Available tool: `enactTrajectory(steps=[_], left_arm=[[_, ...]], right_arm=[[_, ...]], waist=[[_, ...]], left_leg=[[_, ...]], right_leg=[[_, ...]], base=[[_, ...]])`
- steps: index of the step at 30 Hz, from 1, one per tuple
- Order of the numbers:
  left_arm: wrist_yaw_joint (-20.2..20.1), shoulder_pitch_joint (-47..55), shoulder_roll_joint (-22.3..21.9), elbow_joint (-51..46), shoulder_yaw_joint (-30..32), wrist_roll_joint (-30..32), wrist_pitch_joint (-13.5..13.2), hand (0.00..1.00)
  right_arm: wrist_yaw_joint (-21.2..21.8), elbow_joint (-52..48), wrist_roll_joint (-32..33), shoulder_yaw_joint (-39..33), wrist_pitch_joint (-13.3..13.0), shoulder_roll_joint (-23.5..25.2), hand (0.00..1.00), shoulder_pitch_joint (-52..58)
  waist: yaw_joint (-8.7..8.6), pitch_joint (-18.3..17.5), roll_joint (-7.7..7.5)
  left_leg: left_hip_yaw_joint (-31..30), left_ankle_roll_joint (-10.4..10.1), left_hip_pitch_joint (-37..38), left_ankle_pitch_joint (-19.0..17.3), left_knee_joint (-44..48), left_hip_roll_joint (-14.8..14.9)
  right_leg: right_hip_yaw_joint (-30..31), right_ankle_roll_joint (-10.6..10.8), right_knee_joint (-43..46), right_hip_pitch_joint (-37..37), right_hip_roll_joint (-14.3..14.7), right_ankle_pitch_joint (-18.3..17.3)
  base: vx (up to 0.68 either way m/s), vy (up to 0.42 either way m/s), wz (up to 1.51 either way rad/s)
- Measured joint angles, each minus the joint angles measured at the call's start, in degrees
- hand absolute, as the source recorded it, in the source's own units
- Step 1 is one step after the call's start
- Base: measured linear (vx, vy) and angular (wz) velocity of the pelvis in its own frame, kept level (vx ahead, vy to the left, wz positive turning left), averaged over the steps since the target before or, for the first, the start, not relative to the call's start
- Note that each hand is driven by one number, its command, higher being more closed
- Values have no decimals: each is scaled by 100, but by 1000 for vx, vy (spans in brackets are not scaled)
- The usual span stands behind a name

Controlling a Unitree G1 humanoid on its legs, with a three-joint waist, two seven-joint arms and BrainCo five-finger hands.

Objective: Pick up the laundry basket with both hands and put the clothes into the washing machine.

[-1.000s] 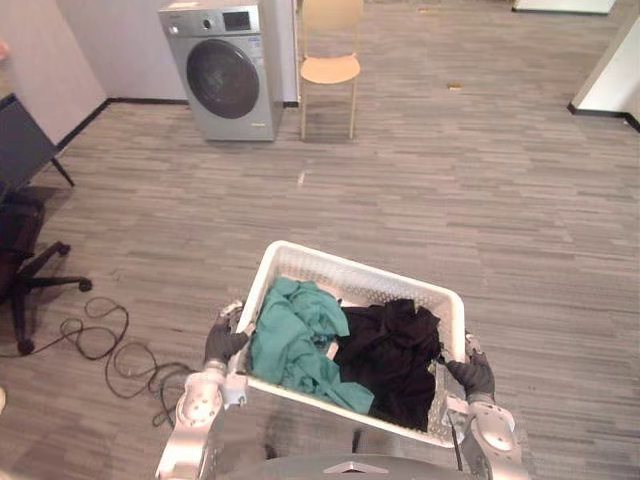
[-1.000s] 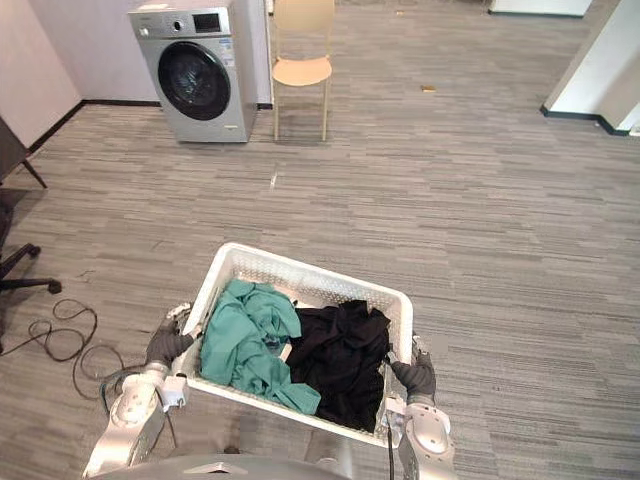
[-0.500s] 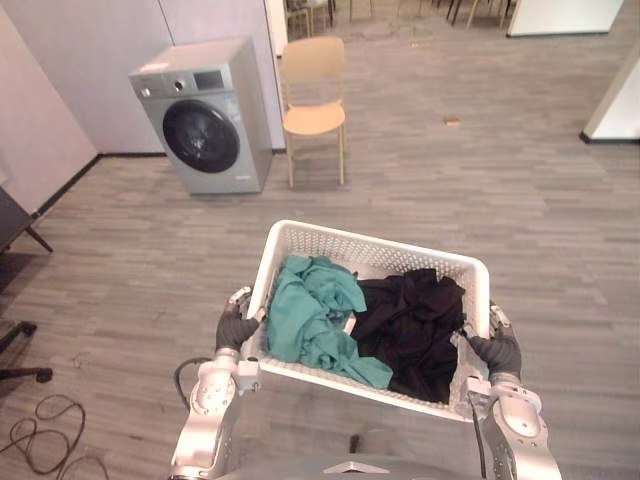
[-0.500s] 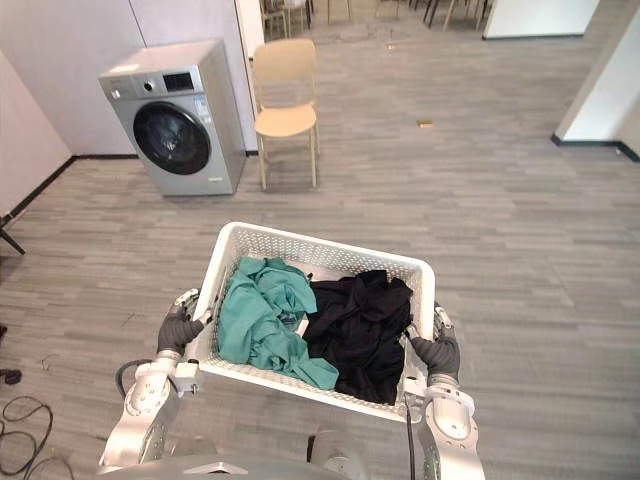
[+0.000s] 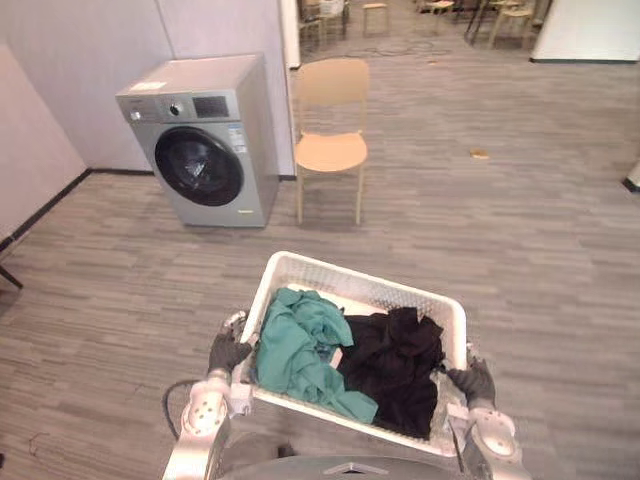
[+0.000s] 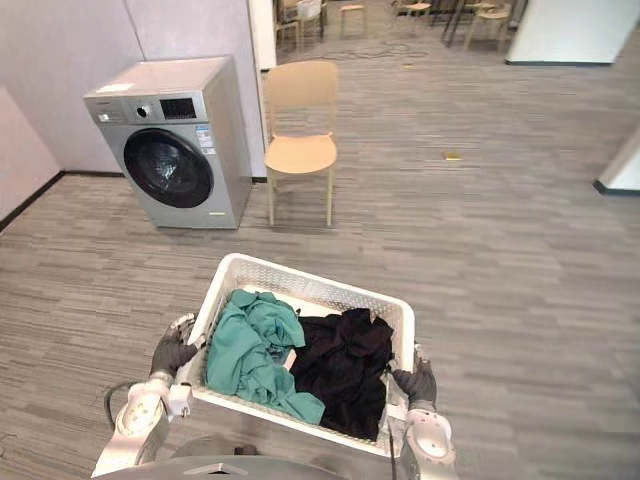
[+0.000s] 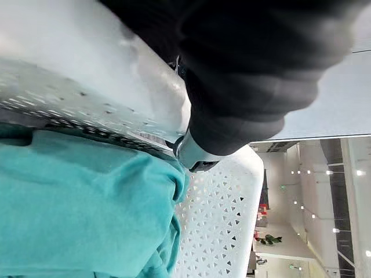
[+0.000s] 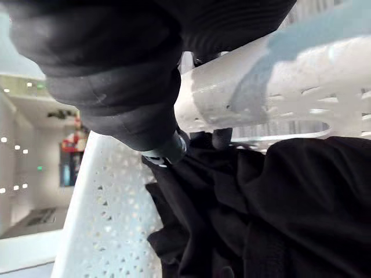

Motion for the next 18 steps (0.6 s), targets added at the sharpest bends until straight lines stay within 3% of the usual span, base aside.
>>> enactTrajectory(steps=[1,2,3,5,6,7,8,9,10,11,12,13,15,17,18], left_arm=[[1,-54,23,25,-41,7,10,100],[17,-188,26,67,-139,-13,9,100],[17,-290,26,51,-178,-22,-2,100],[24,-539,35,54,-218,-31,-15,100],[28,-606,63,47,-228,-36,-41,100],[78,-629,82,79,-336,-84,-59,100],[97,-639,20,139,-384,-121,-58,100],[118,-632,-61,139,-395,-144,-59,100],[194,-642,-106,131,-394,-164,-62,100],[221,-638,-142,136,-389,-190,-61,100],[226,-602,-193,135,-388,-258,-60,100],[226,-537,-184,118,-388,-309,-61,100],[224,-446,-150,45,-395,-357,-140,100],[224,-384,-152,44,-410,-360,-211,100],[221,-385,-150,50,-409,-360,-218,100]], right_arm=[[-1,-5,1,-14,3,-4,100,4],[-7,-130,13,-68,3,-47,100,16],[-13,-257,35,-118,2,-67,100,24],[-18,-441,131,-194,-2,-74,100,18],[-21,-464,134,-199,-6,-55,100,7],[-73,-476,190,-198,-7,-75,100,25],[-125,-443,242,-201,1,-192,100,-9],[-141,-470,243,-197,11,-347,100,-69],[-145,-630,242,-190,27,-433,100,-111],[-158,-752,238,-189,33,-467,100,-92],[-219,-948,244,-189,44,-522,100,-23],[-243,-1069,269,-187,44,-513,100,20],[-262,-1107,282,-163,34,-502,100,41],[-268,-1107,280,-163,33,-529,100,40],[-267,-1102,280,-160,34,-522,100,40]], waist=[[-48,31,63],[-138,77,208],[-152,77,241],[-156,97,214],[-157,19,78],[-206,-1,28],[-188,-11,142],[-105,-36,279],[-100,-3,342],[-93,56,378],[-34,139,489],[46,198,522],[82,265,421],[156,255,411],[191,255,412]], left_leg=[[-93,-7,193,-38,-134,48],[-242,-71,548,-95,-356,199],[-296,-164,766,-153,-466,279],[-350,-421,1130,-338,-513,480],[-384,-567,1287,-461,-487,519],[-487,-759,1520,-643,-334,602],[-494,-801,1572,-672,-154,768],[-471,-855,1411,-544,604,986],[-457,-869,995,-31,1800,1206],[-453,-883,754,413,2475,1375],[-370,-936,277,1025,3944,1761],[-207,-712,-132,1022,5191,2046],[105,-430,-672,769,5963,2195],[487,-383,-1182,507,5417,2163],[748,-432,-1470,320,4627,2083]], right_leg=[[-70,-102,-226,-187,98,-191],[-122,-183,-1052,-529,285,-439],[-96,-193,-1768,-760,331,-488],[-49,-255,-3397,-1016,336,-135],[-44,-302,-4561,-1025,300,416],[-77,-200,-4413,-957,303,1430],[-107,-365,-4115,-933,408,1131],[-237,-476,-3759,-886,501,705],[-294,-854,-3488,-737,608,421],[-349,-994,-3452,-569,658,300],[-414,-1158,-3534,-141,844,100],[-439,-1284,-3675,319,967,-83],[-386,-1257,-3891,904,966,-439],[-327,-1086,-4142,1247,937,-626],[-298,-1010,-4262,1393,922,-750]], base=[[674,-60,67],[523,-67,64],[801,-127,77],[628,-174,57],[714,-279,64],[900,-369,54],[765,-316,27],[889,-386,-3],[682,-304,-2],[766,-316,-6],[547,-187,-25],[515,-160,-30],[447,-136,-16],[381,-73,-13],[400,-1,-10]])
